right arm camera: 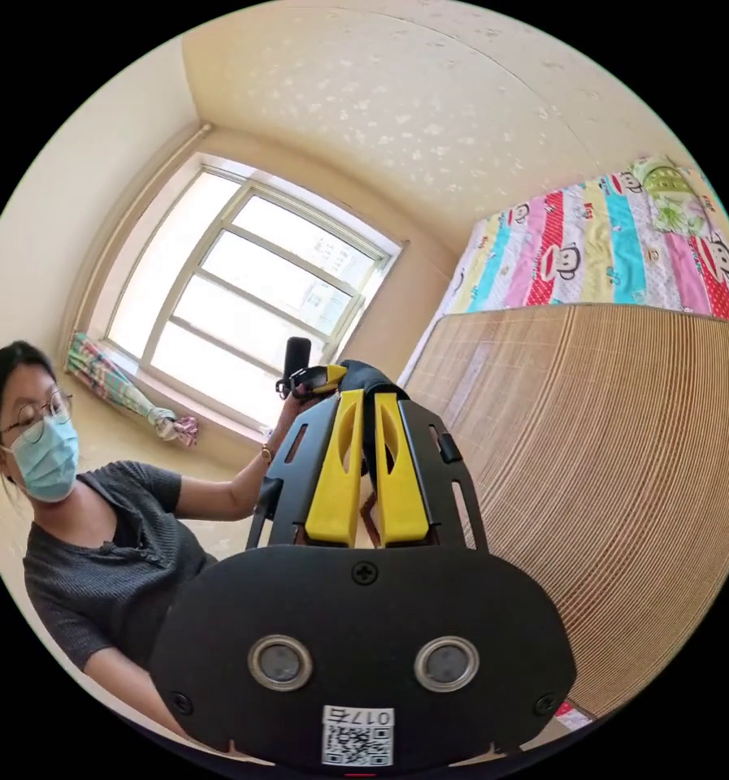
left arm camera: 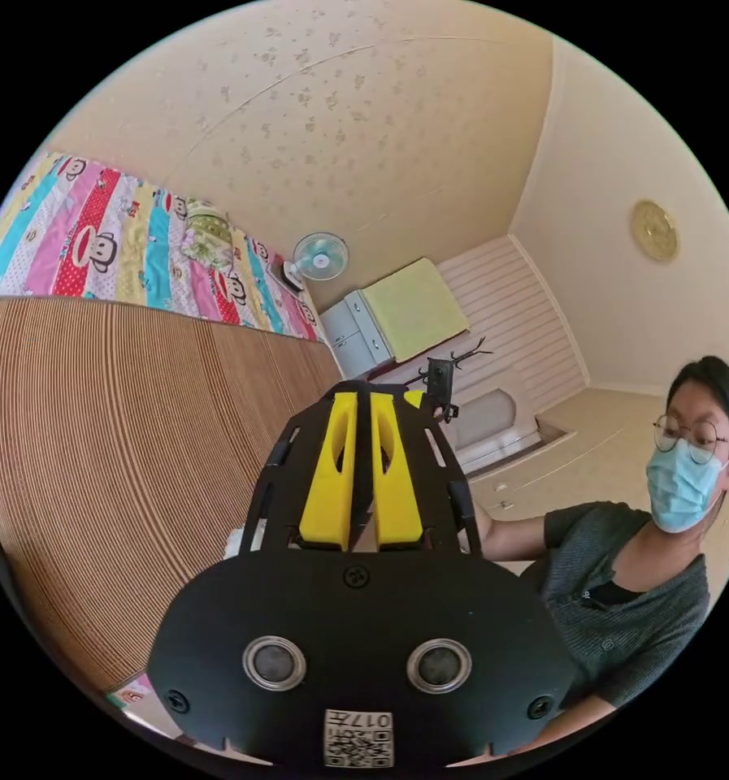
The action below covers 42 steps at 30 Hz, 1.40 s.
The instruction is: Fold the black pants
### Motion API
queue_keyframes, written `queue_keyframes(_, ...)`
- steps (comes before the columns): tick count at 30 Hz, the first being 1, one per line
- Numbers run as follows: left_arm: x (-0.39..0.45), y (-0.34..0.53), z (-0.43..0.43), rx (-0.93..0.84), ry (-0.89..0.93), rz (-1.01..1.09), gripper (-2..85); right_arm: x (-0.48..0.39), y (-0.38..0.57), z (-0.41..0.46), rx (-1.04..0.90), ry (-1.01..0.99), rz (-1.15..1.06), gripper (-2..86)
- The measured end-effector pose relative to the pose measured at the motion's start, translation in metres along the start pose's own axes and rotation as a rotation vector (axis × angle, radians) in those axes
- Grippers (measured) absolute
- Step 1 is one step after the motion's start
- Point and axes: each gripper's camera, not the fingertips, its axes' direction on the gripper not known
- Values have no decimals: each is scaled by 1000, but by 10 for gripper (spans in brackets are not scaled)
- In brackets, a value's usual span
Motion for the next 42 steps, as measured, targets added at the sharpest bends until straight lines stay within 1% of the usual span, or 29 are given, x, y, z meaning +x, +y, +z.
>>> queue_keyframes(2, -39, -10, 17, -31, -50, -40, 31, 35, -6, 30, -53, 54, 35, 25)
queue_keyframes(4, -84, -9, 41, -112, -134, -81, 32, 58, 1, 62, -122, 137, 55, 26)
queue_keyframes(5, -93, -5, 47, -128, -155, -79, 32, 70, 14, 84, -172, 169, 63, 27)
queue_keyframes(6, -108, 5, 56, -158, -186, -85, 32, 81, 32, 104, -213, 174, 74, 27)
queue_keyframes(8, -129, 30, 66, -195, -191, -125, 29, 97, 69, 127, -236, 155, 127, 28)
queue_keyframes(11, -151, 93, 78, -217, -147, -216, 29, 122, 147, 153, -234, 71, 257, 29)
queue_keyframes(13, -164, 156, 90, -244, -97, -320, 29, 133, 194, 168, -254, 36, 332, 30)
queue_keyframes(15, -173, 199, 100, -259, -81, -403, 31, 150, 247, 192, -312, -2, 452, 33)
queue_keyframes(17, -184, 233, 111, -298, -103, -477, 33, 168, 273, 213, -372, 9, 549, 36)
queue_keyframes(19, -203, 258, 127, -349, -176, -559, 42, 186, 285, 232, -454, 80, 608, 41)
queue_keyframes(20, -208, 260, 130, -353, -195, -563, 44, 199, 286, 241, -490, 108, 646, 45)
queue_keyframes(22, -226, 256, 130, -331, -251, -581, 61, 213, 281, 244, -497, 62, 685, 58)
queue_keyframes(23, -229, 253, 127, -311, -265, -595, 68, 216, 274, 237, -461, 35, 691, 76)
queue_keyframes(25, -234, 232, 107, -204, -291, -577, 95, 217, 260, 218, -398, 45, 683, 105)
queue_keyframes(27, -236, 211, 98, -178, -327, -527, 111, 225, 243, 193, -309, 87, 667, 129)
queue_keyframes(29, -244, 191, 101, -194, -345, -484, 125, 242, 233, 183, -256, 102, 678, 140)
queue_keyframes(31, -269, 170, 120, -249, -331, -466, 138, 265, 224, 186, -230, 82, 687, 149)
queue_keyframes(33, -287, 159, 135, -284, -318, -466, 153, 296, 217, 204, -267, 29, 685, 159)
queue_keyframes(36, -306, 155, 152, -307, -366, -479, 164, 316, 223, 225, -331, 27, 691, 169)
queue_keyframes(37, -307, 155, 153, -303, -386, -464, 158, 317, 225, 229, -333, 15, 687, 167)
queue_keyframes(38, -307, 155, 155, -303, -364, -451, 153, 317, 230, 236, -331, -19, 683, 162)
queue_keyframes(39, -311, 159, 164, -345, -292, -466, 150, 314, 235, 236, -315, 6, 690, 155)
queue_keyframes(40, -314, 165, 172, -366, -271, -480, 153, 312, 237, 236, -317, 30, 702, 151)
queue_keyframes(42, -310, 173, 171, -338, -323, -469, 141, 305, 250, 236, -326, 25, 739, 122)
